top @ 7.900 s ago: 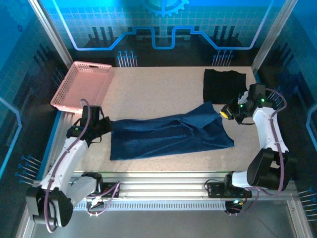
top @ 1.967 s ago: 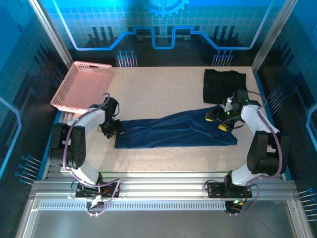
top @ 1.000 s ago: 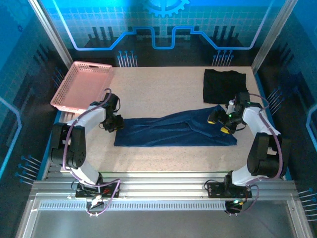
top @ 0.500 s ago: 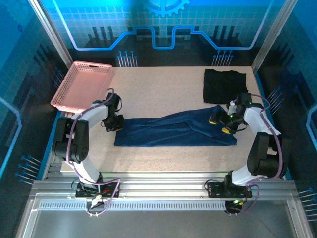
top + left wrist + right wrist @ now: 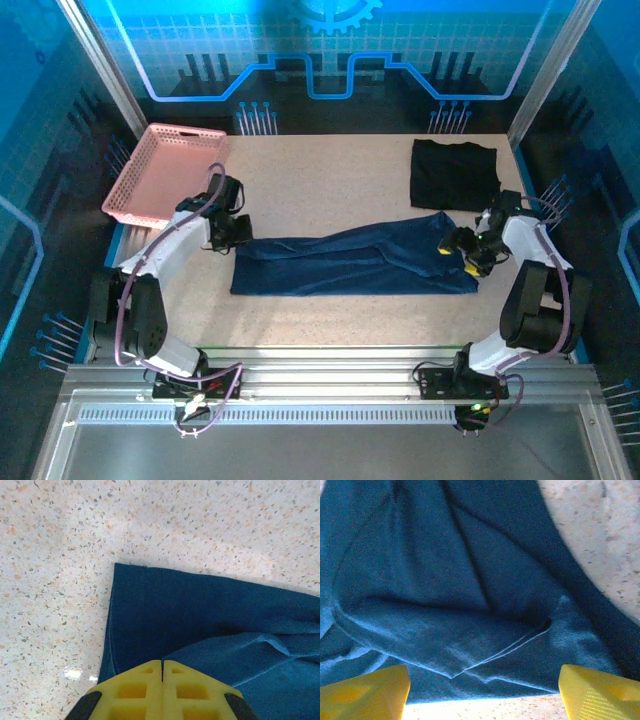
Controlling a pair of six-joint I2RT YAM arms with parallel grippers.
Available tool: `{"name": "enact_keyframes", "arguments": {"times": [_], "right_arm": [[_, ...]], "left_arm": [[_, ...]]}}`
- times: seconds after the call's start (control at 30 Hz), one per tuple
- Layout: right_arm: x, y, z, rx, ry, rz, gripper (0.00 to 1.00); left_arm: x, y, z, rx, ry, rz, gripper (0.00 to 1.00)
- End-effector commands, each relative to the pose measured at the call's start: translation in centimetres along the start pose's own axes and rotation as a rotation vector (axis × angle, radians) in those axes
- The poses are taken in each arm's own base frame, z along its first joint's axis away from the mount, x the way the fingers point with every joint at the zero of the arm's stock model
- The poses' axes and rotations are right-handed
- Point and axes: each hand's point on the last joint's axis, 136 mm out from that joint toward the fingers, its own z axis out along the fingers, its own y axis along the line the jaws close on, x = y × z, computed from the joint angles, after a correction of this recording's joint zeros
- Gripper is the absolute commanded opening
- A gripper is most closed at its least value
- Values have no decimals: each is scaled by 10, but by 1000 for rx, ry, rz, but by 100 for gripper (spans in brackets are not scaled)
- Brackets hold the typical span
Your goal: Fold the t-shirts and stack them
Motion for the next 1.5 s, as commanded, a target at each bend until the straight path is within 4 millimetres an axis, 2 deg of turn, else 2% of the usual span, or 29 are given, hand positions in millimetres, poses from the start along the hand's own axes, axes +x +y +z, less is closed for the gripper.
{"name": "enact_keyframes", "arguments": {"times": [0.0, 0.3, 0.5, 0.57, 0.67, 0.73, 0.93, 1.07, 1.2, 1.47], "right_arm": [[4, -14, 8, 51, 35, 44, 77], [-16, -12, 29, 19, 29, 112, 63], [-8, -16, 39, 34, 68, 139, 49], [-7, -16, 40, 34, 71, 145, 40], [-11, -14, 37, 30, 60, 147, 14], [-16, -10, 30, 25, 40, 140, 1], [-35, 22, 2, -64, -51, 84, 0], [-52, 54, -29, -137, -144, 22, 0], [-70, 77, -57, -190, -197, -18, 0], [-95, 109, -76, -245, -230, -79, 0]], "left_arm": [[-6, -7, -9, 22, -25, 37, 1], [-8, -11, -15, 43, -47, 49, 0], [-4, -8, -14, 34, -44, 51, 0], [-3, -7, -13, 30, -42, 51, 0], [-4, -6, -14, 28, -48, 48, 0], [-5, -5, -16, 24, -54, 45, 0], [-19, -12, -27, 45, -96, 46, 0], [-25, -15, -30, 51, -108, 65, 1], [-30, -16, -31, 43, -112, 91, 2], [-40, -8, -28, 20, -131, 87, 2]]}}
